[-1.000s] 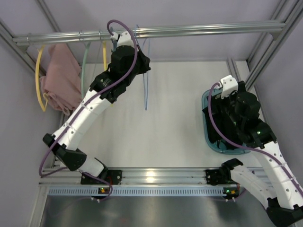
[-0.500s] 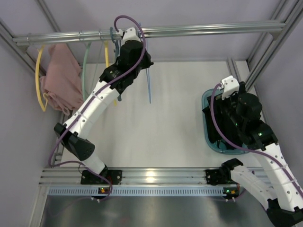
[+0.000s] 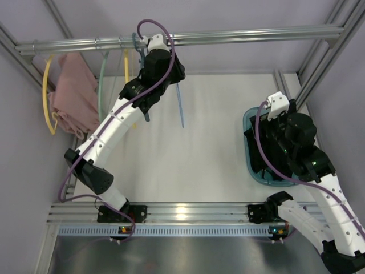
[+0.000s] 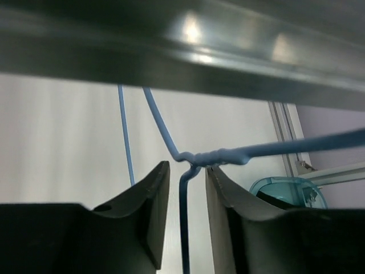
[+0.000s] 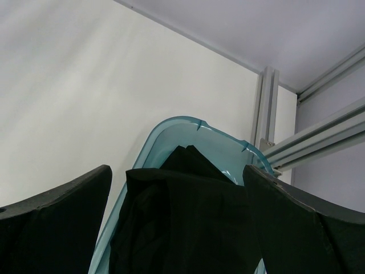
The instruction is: Remove the trousers from the hanger
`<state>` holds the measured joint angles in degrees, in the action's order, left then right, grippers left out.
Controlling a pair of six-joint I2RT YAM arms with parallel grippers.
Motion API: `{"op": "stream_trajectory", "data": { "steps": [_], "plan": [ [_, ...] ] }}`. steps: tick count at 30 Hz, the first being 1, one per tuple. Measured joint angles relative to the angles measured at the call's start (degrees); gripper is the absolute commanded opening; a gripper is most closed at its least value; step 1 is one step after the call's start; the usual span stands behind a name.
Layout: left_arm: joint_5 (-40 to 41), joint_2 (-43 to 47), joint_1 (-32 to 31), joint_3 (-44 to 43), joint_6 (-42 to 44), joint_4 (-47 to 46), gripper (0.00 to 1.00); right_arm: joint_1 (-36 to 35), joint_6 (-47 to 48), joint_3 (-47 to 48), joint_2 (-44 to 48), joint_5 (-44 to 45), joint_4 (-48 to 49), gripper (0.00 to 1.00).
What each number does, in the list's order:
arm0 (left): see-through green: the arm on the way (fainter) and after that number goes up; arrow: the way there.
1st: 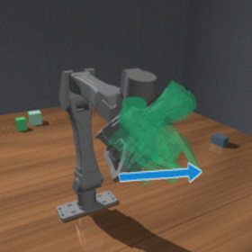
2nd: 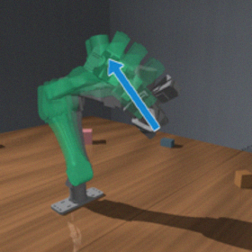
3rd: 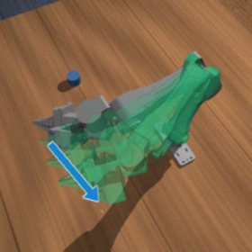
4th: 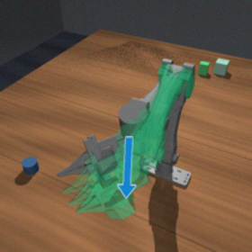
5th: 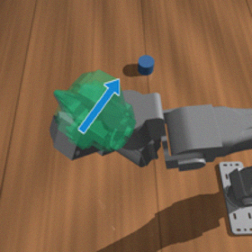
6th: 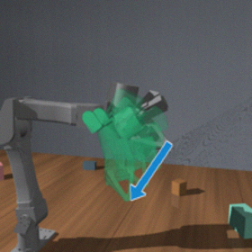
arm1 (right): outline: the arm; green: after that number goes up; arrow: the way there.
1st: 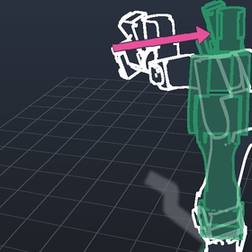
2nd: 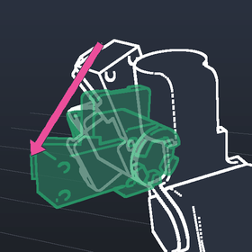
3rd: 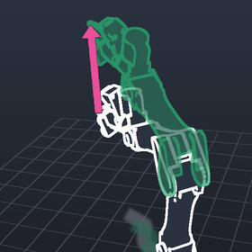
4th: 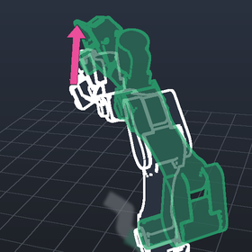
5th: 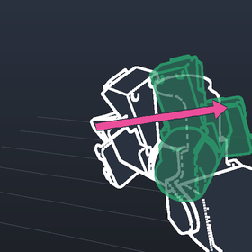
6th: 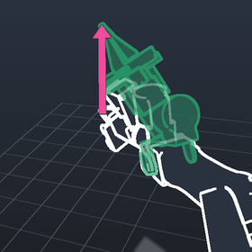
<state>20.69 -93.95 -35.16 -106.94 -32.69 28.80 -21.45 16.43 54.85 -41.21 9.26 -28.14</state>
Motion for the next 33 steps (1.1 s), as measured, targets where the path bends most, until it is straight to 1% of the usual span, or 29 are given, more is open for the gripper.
{"op": "stream_trajectory", "data": {
  "steps": [1, 4, 8, 10, 12, 14, 15, 16, 22, 25, 28, 33],
  "plan": [
    [-0.2, 0.4, 0.0, 0.5, 0.0, -0.1, 0.44, 0.0, 0.0, 0.0, 0.1, 0.0, 0.0, 0.99],
    [-0.3, 1.8, 0.0, 2.3, 0.1, 0.0, 0.49, 0.0, -0.1, 0.0, 0.2, -0.1, -0.2, 0.99],
    [-1.1, 4.2, 0.0, 4.5, 0.5, -0.1, 0.66, 0.0, -0.1, 0.0, 0.2, -0.2, -0.3, 0.99],
    [-2.3, 5.9, 0.1, 6.2, 0.9, -0.1, 0.71, 0.0, -0.1, 0.0, 0.3, -0.2, -0.3, 1.0],
    [-3.5, 8.2, 0.1, 8.0, 1.3, -0.1, 0.79, 0.0, -0.1, 0.0, 0.4, -0.3, -0.3, 0.99],
    [-4.6, 10.4, 0.2, 9.6, 1.6, -0.1, 0.85, 0.0, -0.2, 0.0, 0.7, -0.6, -0.3, 0.99],
    [-4.9, 11.8, 0.2, 10.4, 1.7, -0.1, 0.96, 0.0, -0.2, 0.0, 0.8, -0.8, -0.3, 1.0],
    [-5.4, 13.3, 0.2, 11.5, 2.3, -0.2, 0.99, 0.0, -0.2, 0.0, 0.9, -1.1, -0.3, 0.99],
    [-8.1, 23.4, 0.2, 20.1, 6.4, -2.3, 0.99, 0.0, -0.2, 0.0, 1.0, -3.1, -0.2, 0.99],
    [-10.1, 27.0, 0.2, 22.4, 8.9, -2.8, 0.99, 0.0, -0.6, 0.0, 0.3, -4.2, -0.2, 0.99],
    [-13.5, 30.2, 0.2, 24.0, 12.0, -3.1, 0.99, 0.0, -1.1, 0.5, -0.6, -5.4, 0.0, 0.99],
    [-22.4, 34.1, 0.2, 25.0, 20.5, -3.5, 0.99, 0.0, -2.6, 0.8, -1.0, -7.4, 0.7, 0.99]
  ]
}}
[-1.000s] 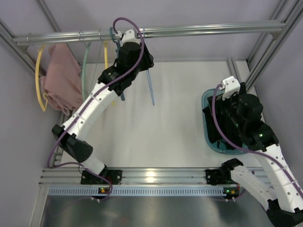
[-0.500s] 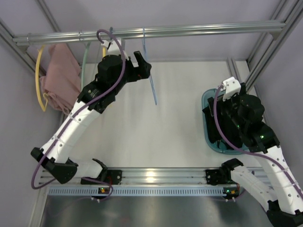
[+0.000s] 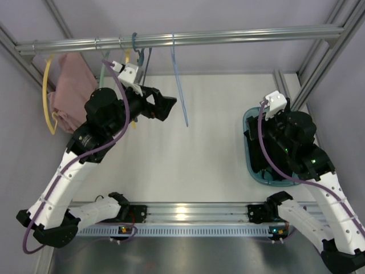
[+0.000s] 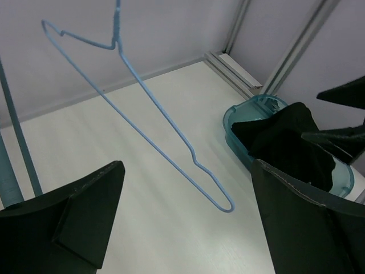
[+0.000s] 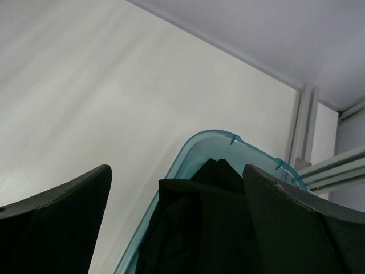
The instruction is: Remove the trousers from the hanger
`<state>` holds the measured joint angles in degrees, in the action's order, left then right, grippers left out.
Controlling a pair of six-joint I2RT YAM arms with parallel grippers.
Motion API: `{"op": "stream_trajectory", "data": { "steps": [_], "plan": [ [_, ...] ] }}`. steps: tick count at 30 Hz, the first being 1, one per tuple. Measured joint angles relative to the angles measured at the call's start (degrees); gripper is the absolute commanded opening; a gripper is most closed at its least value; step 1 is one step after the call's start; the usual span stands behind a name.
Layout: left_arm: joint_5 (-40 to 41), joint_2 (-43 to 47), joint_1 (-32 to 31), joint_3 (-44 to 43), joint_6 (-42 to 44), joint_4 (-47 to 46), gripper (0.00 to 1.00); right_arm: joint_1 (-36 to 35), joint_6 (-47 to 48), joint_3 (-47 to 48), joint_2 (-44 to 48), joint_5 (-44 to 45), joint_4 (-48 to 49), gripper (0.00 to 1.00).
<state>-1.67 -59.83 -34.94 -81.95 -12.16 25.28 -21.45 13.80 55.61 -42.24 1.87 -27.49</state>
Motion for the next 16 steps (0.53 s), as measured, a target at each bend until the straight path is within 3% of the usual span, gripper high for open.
{"op": "stream_trajectory", "data": {
  "steps": [5, 16],
  "plan": [
    [-6.0, 3.2, 1.7, 0.8, 5.7, 0.3, 0.98, 0.0, -3.0, 0.0, 0.5, -4.6, 0.0, 0.99],
    [-4.3, 14.1, 10.8, 7.2, 7.3, 4.0, 0.98, 0.0, -9.2, 0.6, 5.1, -18.1, -1.8, 1.0]
  ]
}}
